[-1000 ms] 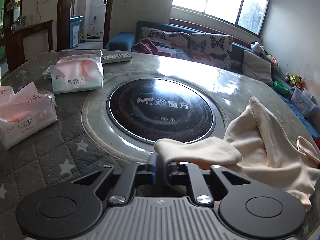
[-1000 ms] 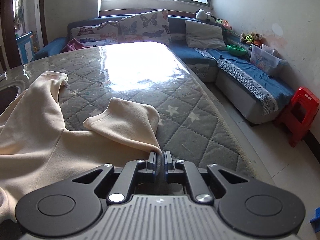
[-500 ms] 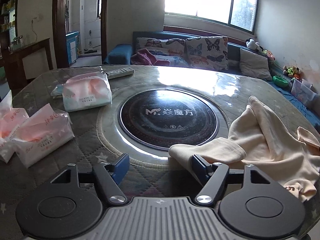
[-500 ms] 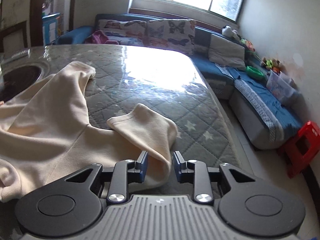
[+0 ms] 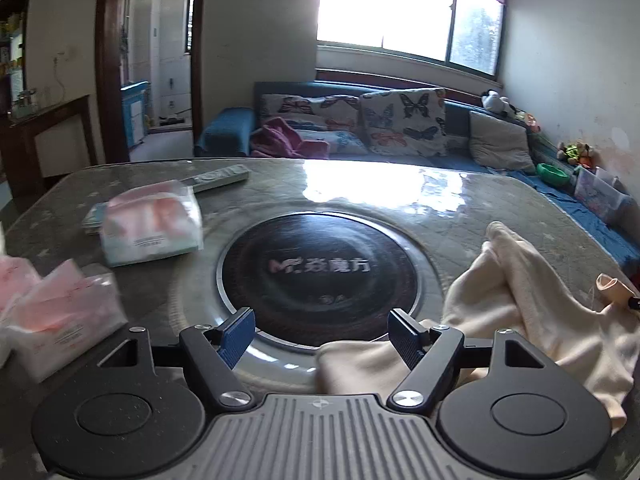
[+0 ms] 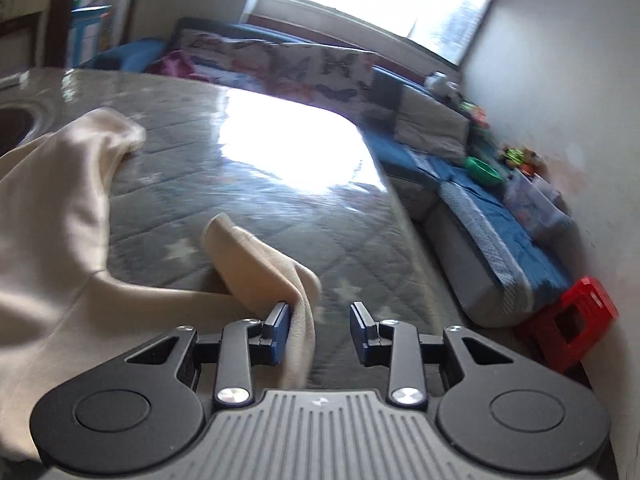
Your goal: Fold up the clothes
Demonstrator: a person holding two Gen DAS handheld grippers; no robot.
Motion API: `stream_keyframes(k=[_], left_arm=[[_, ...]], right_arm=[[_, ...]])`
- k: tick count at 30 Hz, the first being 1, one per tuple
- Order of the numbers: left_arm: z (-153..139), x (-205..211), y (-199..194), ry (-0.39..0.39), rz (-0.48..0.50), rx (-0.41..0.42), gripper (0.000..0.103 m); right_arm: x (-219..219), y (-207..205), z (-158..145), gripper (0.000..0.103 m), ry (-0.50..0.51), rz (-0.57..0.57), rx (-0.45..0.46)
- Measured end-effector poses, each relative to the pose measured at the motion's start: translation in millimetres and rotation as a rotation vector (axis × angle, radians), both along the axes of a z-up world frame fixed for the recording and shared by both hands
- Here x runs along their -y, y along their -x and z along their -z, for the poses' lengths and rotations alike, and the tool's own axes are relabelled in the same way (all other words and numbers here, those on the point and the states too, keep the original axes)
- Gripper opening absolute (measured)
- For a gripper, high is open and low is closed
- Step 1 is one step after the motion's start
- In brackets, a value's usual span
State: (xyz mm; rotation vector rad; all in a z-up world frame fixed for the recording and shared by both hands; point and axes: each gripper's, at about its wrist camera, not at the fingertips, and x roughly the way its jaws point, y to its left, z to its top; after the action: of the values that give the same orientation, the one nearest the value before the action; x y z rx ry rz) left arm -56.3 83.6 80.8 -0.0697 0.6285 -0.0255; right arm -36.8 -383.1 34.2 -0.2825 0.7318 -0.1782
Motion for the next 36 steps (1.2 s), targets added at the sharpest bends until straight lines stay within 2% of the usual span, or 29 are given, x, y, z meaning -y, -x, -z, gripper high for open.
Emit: stream_keyframes(k=[5, 9, 11, 14, 17, 23, 27, 28, 29, 32, 36], left_arm=[[1.0, 26.9, -27.8, 0.011, 0.07, 0.006, 0.076], [3.3, 49.5, -52.5, 0.006, 0.133, 0.001, 0.074], [6.3, 61.2, -66.4, 0.003, 0.162, -0.01, 0.065], [12.7, 78.0, -87.8, 0.011, 0.216, -0.033, 0.053], [22.2, 98.2, -108.2, -0.002, 0.274, -0.054, 0.05], [43.2, 136.2, -139.2, -0.082, 0.378, -0.065, 0.05], [51.8, 149.2, -150.9, -0.09, 0.451, -0.088, 0.049], [53.4, 151.2, -150.8, -0.095, 0.472, -0.084, 0.036], [54.4, 152.2, -150.4, -0.1, 0.481, -0.08, 0.019], [56.7, 154.5, -149.3, -0.114, 0.505, -0.064, 0.006], [48.0, 139.0, -147.6, -0.127, 0.4, -0.013, 0.005]], right_arm=[[41.0, 7.3, 5.0, 0.032, -0.023, 0.153, -0.016], [62.5, 12.5, 2.5, 0.032, -0.066, 0.211, -0.015], [67.6, 14.1, -3.3, 0.032, -0.083, 0.217, -0.002], [60.3, 11.9, -13.0, 0.032, -0.105, 0.181, 0.014], [43.1, 0.2, -23.4, 0.032, -0.152, 0.103, 0.019], [-1.4, -30.0, -36.7, 0.031, -0.231, -0.082, 0.005], [-29.6, -54.1, -44.8, 0.031, -0.284, -0.2, -0.013], [-34.2, -59.7, -46.0, 0.031, -0.293, -0.213, -0.019], [-38.3, -64.9, -46.7, 0.031, -0.3, -0.226, -0.025], [-58.3, -80.8, -46.2, 0.028, -0.304, -0.279, -0.042], [-77.7, -98.4, -43.0, 0.027, -0.287, -0.321, -0.052]])
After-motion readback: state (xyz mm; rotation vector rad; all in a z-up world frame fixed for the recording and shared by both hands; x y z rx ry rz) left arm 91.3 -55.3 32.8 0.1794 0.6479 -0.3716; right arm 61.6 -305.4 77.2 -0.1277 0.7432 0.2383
